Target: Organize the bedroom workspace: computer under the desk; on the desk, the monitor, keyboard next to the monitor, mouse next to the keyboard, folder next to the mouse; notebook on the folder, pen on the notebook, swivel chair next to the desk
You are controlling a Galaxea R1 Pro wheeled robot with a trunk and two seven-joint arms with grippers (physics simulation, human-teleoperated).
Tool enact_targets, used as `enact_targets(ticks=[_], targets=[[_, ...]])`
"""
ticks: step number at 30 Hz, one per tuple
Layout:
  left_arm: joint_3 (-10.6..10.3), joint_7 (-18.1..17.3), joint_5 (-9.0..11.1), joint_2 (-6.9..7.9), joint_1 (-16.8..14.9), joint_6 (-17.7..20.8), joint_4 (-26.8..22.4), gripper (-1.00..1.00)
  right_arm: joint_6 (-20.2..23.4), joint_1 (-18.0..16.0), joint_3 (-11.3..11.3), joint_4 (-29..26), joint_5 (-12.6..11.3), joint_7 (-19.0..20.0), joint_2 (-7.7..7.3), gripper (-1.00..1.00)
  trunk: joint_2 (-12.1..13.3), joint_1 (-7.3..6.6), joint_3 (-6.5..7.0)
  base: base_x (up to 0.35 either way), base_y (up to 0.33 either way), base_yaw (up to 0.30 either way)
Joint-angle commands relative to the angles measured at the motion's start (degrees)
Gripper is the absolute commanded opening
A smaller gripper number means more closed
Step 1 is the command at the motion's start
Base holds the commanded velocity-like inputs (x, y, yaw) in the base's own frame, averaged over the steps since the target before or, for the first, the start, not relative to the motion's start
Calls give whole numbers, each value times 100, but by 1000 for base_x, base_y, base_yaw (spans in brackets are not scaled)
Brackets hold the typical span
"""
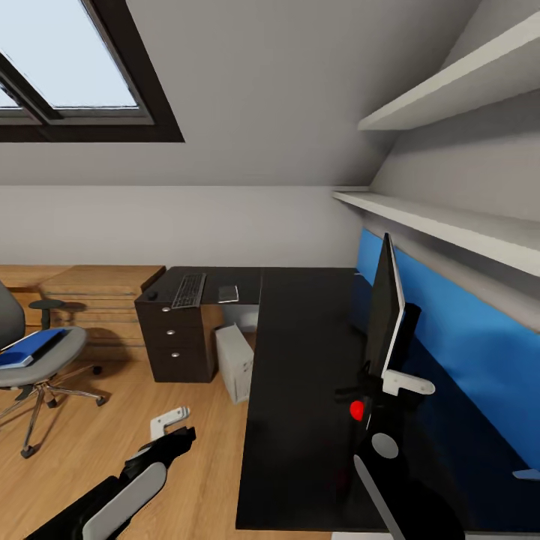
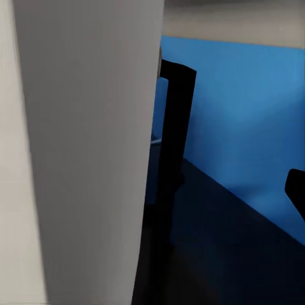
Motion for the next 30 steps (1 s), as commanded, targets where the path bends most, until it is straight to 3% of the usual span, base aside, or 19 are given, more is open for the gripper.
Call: enact_targets(ticks=[1,5,6,10,12,15,30], targets=[[2,27,6,21,-8,13,-154,100,52,-6,12,-7,-32,-44,-9,100,-5,1,-8,0,0,0],[150,55,3,169,-8,51,-928,100,53,-6,6,-7,-29,-46,-13,100,-5,1,-8,0,0,0],[334,98,13,318,-8,109,-1453,100,53,-6,6,-7,-25,-49,-15,100,-5,1,-8,0,0,0],[555,161,64,549,-8,379,-2045,100,53,-6,9,-1,-22,-47,-16,100,-5,1,-8,0,0,0],[478,166,83,554,-8,408,-2013,100,50,-6,6,9,-22,-46,-17,100,-5,1,-8,0,0,0],[73,178,75,573,-8,435,-1807,100,39,-6,-2,93,-22,-44,-17,100,-5,1,-8,0,-54,0],[-25,183,91,580,-8,443,-1726,100,27,-6,10,202,-31,-37,-17,100,-5,1,-8,0,-152,0]])
